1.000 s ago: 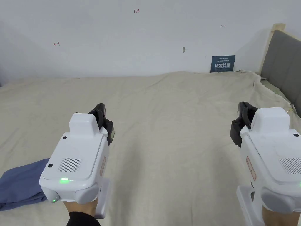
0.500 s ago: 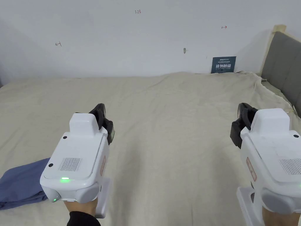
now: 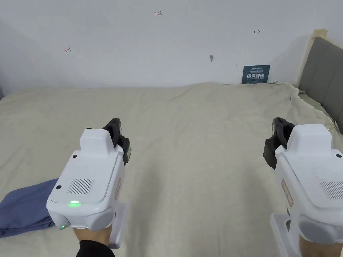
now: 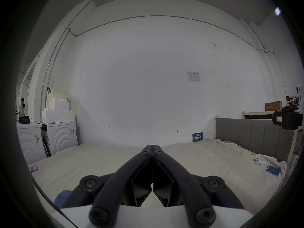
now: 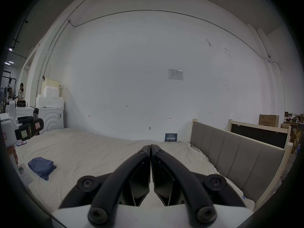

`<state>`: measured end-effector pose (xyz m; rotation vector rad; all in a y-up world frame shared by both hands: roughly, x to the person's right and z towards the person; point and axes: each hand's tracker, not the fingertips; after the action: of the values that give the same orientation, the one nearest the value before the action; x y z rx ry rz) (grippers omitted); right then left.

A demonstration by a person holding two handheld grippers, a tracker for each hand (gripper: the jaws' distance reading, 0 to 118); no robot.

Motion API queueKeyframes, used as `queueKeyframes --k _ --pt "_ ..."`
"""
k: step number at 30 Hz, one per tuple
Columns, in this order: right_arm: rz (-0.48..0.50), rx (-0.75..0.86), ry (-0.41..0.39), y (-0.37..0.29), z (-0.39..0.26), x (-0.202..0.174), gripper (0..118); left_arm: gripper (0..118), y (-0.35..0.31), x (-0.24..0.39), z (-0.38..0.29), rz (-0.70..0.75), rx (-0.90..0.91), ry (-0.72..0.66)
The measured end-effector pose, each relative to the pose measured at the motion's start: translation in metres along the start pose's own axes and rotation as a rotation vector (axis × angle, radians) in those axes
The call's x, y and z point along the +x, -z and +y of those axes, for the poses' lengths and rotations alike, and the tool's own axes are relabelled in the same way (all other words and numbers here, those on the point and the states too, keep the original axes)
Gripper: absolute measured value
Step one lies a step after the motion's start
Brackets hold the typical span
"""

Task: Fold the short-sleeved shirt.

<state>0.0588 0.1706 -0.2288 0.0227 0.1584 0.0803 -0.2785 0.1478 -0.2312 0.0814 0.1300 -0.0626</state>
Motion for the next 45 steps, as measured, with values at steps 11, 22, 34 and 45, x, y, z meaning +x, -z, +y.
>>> queueKeyframes --k 11,22,34,45 --pt "-0.011 -0.016 0.016 -0.0029 -0.0026 0.0030 93 74 -0.0013 -0.0013 -0.0004 0.010 0.007 -0.022" --pt "-0.006 -0.005 0.029 -0.0028 -0.0055 0.0051 118 118 -0.0014 -0.0055 -0.0014 0.011 0.014 -0.042" --pt "-0.014 -0.004 0.036 -0.0016 -0.0056 0.0054 118 118 -0.0017 -0.0052 -0.0023 0.021 0.016 -0.031" --pt "-0.017 0.001 0.035 -0.0004 -0.0040 0.0054 118 118 -0.0019 -0.0043 -0.0023 0.016 0.022 -0.027"
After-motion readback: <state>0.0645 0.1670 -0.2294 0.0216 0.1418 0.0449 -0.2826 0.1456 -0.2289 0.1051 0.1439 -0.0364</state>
